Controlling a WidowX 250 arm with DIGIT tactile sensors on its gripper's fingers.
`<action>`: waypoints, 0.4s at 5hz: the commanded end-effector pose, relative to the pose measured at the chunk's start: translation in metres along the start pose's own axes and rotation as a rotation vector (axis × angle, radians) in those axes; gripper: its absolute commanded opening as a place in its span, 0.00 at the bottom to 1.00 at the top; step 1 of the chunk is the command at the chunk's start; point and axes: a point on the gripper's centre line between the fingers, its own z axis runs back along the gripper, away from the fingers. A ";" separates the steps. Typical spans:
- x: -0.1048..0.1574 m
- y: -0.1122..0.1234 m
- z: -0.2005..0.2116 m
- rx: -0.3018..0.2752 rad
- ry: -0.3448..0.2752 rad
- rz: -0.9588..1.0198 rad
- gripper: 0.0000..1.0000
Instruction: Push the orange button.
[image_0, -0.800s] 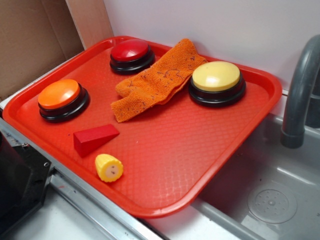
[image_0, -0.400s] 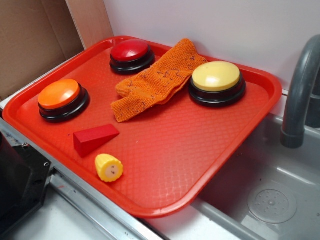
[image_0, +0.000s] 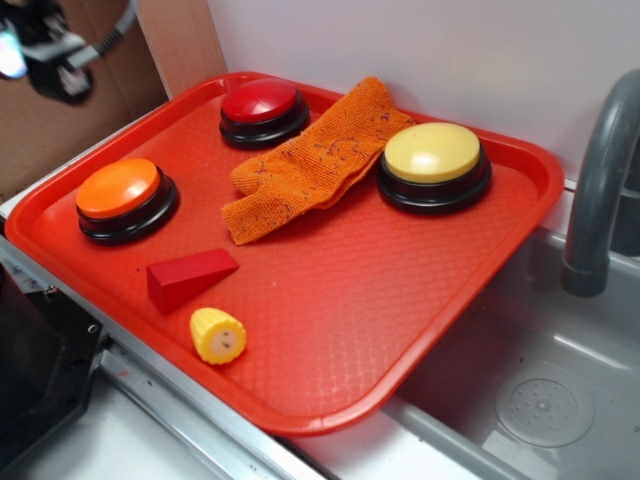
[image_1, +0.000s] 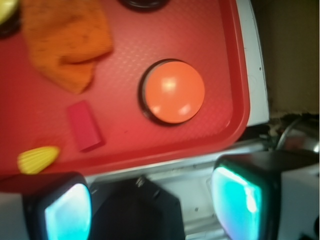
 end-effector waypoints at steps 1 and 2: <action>0.042 0.037 -0.053 0.086 -0.063 -0.035 1.00; 0.058 0.030 -0.074 0.098 -0.098 -0.046 1.00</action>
